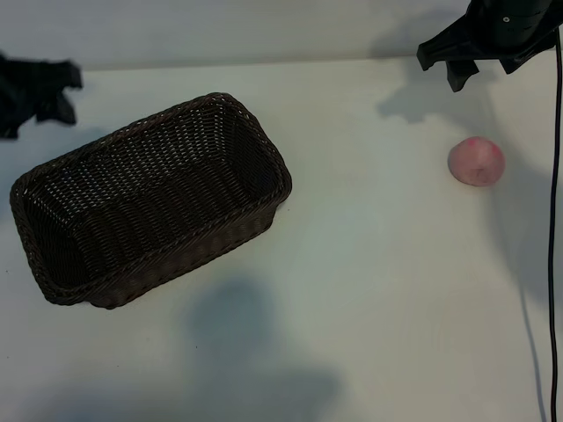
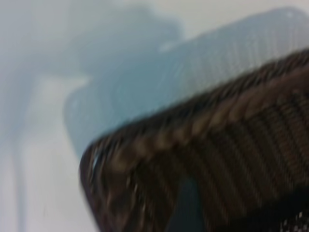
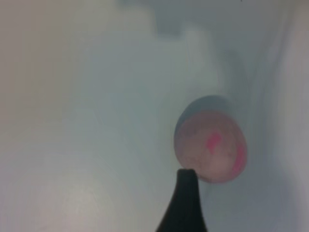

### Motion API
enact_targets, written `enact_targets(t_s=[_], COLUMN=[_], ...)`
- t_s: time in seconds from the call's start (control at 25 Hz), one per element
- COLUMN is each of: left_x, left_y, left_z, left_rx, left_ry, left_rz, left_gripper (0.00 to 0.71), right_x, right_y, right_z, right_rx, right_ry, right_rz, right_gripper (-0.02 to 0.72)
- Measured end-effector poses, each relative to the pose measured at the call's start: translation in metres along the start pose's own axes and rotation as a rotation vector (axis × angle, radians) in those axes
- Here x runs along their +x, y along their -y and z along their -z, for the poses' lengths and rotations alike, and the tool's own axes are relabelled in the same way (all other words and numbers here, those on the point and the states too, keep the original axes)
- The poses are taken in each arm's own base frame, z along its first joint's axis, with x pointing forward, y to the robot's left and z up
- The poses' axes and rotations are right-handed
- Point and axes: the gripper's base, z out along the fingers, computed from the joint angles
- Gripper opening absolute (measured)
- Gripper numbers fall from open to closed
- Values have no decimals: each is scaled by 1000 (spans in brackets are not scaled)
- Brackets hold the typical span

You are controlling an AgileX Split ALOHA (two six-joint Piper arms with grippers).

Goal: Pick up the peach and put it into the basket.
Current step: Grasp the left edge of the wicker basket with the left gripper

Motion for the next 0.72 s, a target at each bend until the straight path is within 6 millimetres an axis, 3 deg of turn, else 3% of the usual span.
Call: enact_targets(t_s=[0.12,0.24,0.36,0.48,0.72], left_x=[36,75,101,110,102], left_y=[-11,-26,-38,-44,-50], left_z=[15,11,-1,-8,-31], left_rx=[-16,-55,-106,-134,-138], left_ry=[16,-7,-28,-22,-5], left_rz=[62,149,220,256,307], left_gripper=[568,565,564,564,564], right_x=[0,0,0,0,0], right_y=[0,0,0,0,0], right_z=[0,0,0,0,0], right_rx=[0,0,0,0,0], right_ry=[0,0,0,0,0], right_rz=[0,0,0,3,8], right_gripper=[594,594,594,592,592])
